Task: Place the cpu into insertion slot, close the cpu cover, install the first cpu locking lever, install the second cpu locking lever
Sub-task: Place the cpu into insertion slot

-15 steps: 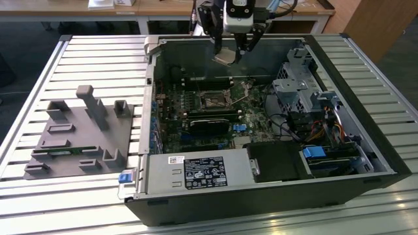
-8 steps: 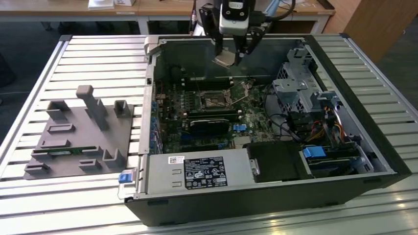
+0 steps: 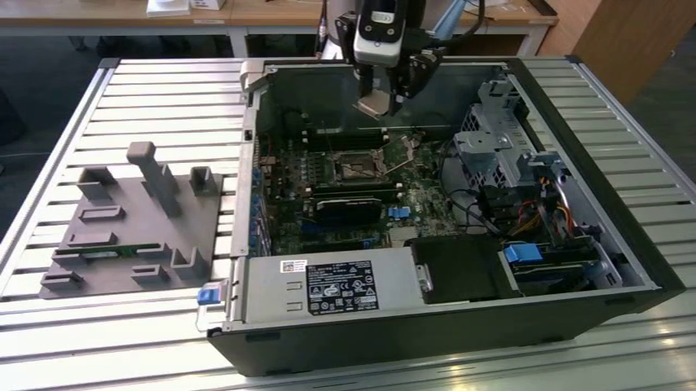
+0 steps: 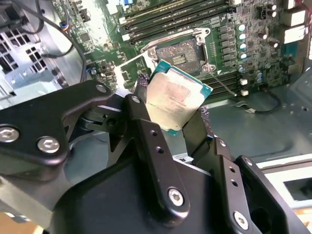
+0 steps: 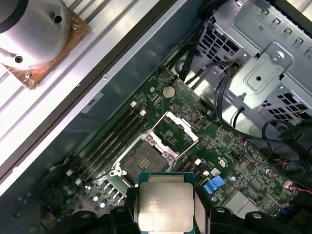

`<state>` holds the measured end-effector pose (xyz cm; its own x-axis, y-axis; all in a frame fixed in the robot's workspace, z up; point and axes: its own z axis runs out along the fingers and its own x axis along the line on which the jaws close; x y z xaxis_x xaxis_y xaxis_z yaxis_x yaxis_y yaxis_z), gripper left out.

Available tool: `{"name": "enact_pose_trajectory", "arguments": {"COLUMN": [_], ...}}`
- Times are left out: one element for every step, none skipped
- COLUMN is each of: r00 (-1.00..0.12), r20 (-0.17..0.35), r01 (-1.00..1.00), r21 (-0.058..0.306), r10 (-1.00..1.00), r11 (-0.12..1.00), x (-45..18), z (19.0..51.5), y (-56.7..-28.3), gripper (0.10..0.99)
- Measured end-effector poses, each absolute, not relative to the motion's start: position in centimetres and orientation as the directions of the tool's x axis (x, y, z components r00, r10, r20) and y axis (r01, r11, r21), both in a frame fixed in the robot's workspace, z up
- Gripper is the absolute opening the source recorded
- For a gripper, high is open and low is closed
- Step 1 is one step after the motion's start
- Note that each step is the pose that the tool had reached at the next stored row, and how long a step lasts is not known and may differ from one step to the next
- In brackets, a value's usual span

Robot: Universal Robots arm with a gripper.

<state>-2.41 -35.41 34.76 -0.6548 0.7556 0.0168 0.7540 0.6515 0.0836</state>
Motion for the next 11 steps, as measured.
{"name": "enact_pose_trajectory", "arguments": {"r00": [-0.65, -0.648, -0.647, -0.646, -0.646, -0.646, -0.646, -0.646, -0.646, -0.646, -0.646], "r20": [0.017, 0.017, 0.017, 0.017, 0.017, 0.017, 0.017, 0.017, 0.017, 0.017, 0.017], "r01": [0.758, 0.76, 0.761, 0.761, 0.761, 0.761, 0.761, 0.761, 0.761, 0.761, 0.761], "r21": [0.083, 0.084, 0.084, 0.084, 0.084, 0.084, 0.084, 0.084, 0.084, 0.084, 0.083], "r10": [0.76, 0.762, 0.762, 0.763, 0.763, 0.763, 0.763, 0.763, 0.763, 0.763, 0.763], "r11": [0.647, 0.645, 0.644, 0.643, 0.643, 0.643, 0.643, 0.643, 0.643, 0.643, 0.643], "x": [-2.41, -2.41, -2.41, -2.41, -2.41, -2.41, -2.41, -2.41, -2.41, -2.41, -2.41], "z": [34.73, 34.71, 34.68, 34.63, 34.59, 34.55, 34.52, 34.49, 34.45, 34.4, 34.38], "y": [-35.41, -35.42, -35.42, -35.42, -35.42, -35.42, -35.42, -35.42, -35.42, -35.42, -35.42], "gripper": [0.537, 0.537, 0.537, 0.537, 0.537, 0.537, 0.537, 0.537, 0.537, 0.537, 0.537]}}
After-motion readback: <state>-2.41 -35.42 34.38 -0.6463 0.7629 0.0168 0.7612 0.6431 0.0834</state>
